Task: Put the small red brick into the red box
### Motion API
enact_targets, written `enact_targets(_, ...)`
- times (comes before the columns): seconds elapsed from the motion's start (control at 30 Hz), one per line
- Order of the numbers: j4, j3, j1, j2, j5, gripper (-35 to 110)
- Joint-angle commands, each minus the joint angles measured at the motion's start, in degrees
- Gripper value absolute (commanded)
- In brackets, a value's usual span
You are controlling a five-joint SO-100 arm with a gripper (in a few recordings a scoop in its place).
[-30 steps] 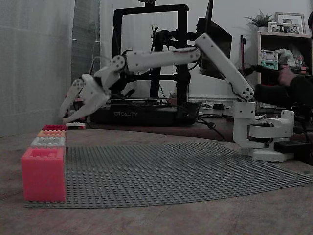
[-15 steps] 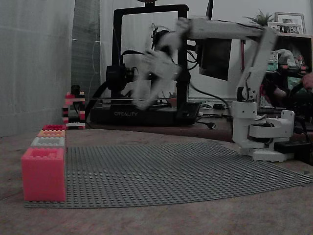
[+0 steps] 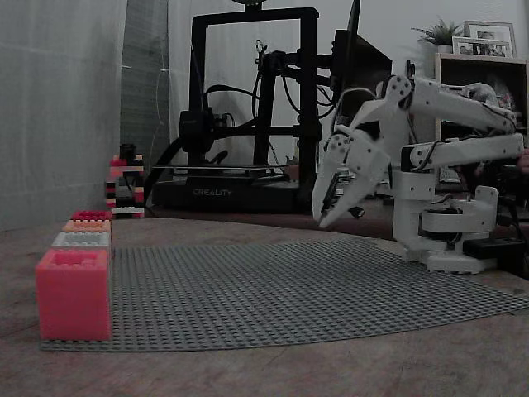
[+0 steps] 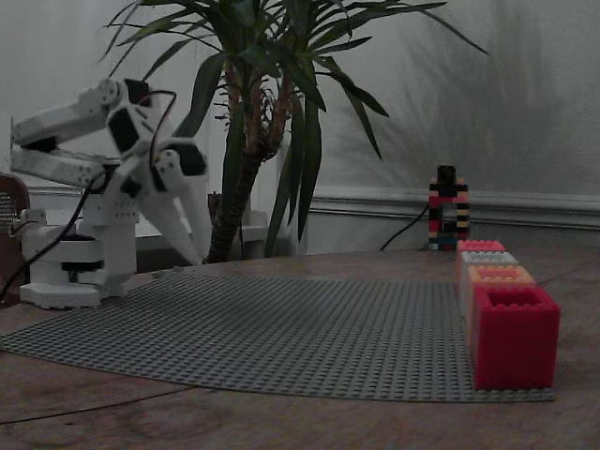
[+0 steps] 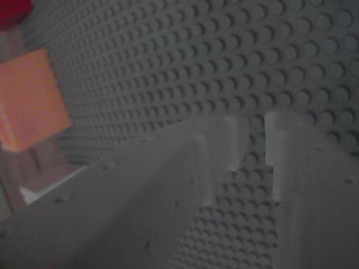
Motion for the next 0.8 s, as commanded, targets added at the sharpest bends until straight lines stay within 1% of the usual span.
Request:
enact_targets(0.0, 1.1, 2.6, -1.1, 6.3, -0.4, 0)
enact_targets(0.13, 2.9, 5.9, -1.8, 10.2, -0.4, 0)
enact_targets(0.23, 4.9, 7.2, -3.3, 14.2, 2.5, 0)
enact_targets(0.77, 4.8, 7.5, -6.2, 14.2, 5.2, 0)
